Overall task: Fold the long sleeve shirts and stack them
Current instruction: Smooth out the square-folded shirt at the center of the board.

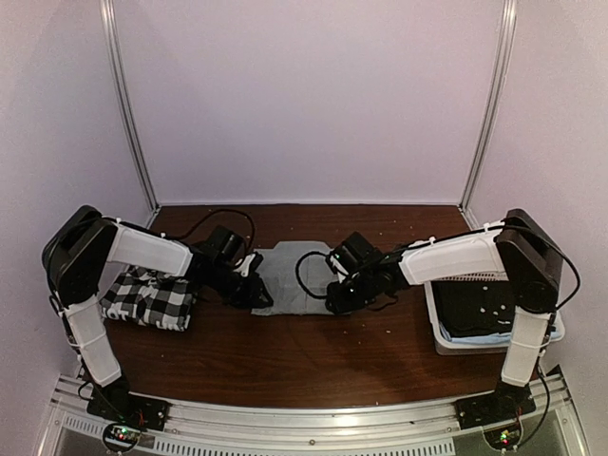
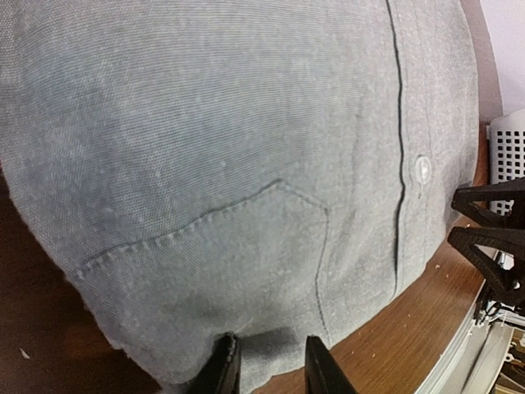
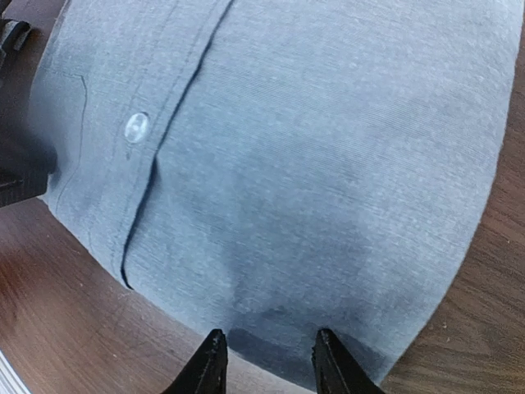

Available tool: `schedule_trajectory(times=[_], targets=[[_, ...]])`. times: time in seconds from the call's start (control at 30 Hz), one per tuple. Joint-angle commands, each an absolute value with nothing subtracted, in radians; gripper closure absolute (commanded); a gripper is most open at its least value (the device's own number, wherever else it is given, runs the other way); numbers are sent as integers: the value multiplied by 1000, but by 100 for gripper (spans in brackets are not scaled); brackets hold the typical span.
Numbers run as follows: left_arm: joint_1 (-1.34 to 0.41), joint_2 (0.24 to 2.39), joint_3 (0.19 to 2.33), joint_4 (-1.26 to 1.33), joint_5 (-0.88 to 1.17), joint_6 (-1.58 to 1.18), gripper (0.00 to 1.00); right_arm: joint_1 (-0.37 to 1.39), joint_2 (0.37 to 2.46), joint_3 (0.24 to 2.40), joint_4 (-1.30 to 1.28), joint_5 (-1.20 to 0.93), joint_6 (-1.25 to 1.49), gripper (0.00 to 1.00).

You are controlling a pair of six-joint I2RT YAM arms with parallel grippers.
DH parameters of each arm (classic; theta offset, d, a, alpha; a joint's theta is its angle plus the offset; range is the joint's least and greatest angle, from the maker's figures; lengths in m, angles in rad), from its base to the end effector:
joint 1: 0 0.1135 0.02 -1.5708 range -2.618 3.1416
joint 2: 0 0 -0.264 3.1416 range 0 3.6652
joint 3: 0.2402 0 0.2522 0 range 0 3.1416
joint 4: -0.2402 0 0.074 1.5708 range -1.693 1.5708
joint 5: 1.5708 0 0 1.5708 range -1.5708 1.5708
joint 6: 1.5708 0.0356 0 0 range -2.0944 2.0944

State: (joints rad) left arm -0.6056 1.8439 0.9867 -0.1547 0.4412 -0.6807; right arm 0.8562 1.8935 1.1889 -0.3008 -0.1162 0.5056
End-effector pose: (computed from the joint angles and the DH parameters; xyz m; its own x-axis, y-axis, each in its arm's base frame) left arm 0.2817 -0.2136 0.1318 -0.9828 -0.0117 -0.1842 0.1060 0.7813 -0.6151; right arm 0.2510 0.2956 0.1586 -0.8672 -0.2655 -0.4213 -0.4240 0.8373 0.3451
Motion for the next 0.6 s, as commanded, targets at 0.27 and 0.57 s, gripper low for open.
schedule_trajectory(times=[0.27,0.57], targets=[[-546,1771,1018,-220,398,-662,71,838,1841,1044,-204,-198,569,62],[-459,1821,1086,-223,432,-619,59,832,1791,1075,-226,-190,556,62]])
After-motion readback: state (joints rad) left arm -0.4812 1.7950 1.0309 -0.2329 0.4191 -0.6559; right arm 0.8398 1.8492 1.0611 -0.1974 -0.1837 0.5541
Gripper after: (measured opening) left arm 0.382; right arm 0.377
